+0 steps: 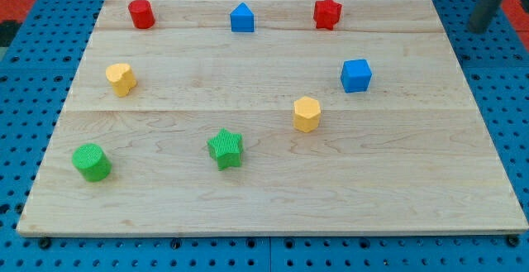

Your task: Move the blue cube bottom right to the yellow hexagon

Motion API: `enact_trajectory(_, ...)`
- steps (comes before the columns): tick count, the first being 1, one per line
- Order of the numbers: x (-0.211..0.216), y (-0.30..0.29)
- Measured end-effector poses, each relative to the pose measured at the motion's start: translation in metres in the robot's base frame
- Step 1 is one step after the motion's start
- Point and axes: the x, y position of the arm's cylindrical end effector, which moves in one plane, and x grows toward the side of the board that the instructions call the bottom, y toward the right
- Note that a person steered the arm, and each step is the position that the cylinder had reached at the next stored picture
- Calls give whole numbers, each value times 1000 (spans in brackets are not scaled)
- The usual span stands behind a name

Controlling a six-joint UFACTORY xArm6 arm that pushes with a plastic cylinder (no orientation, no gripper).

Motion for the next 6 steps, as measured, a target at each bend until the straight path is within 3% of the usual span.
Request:
enact_trajectory(1, 20, -7)
enact_trajectory(2, 25, -51)
enact_trajectory(3, 27, -161)
enact_trajectory(4, 45, -232)
enact_trajectory(5, 76, -173)
enact_trajectory(6, 105, -154)
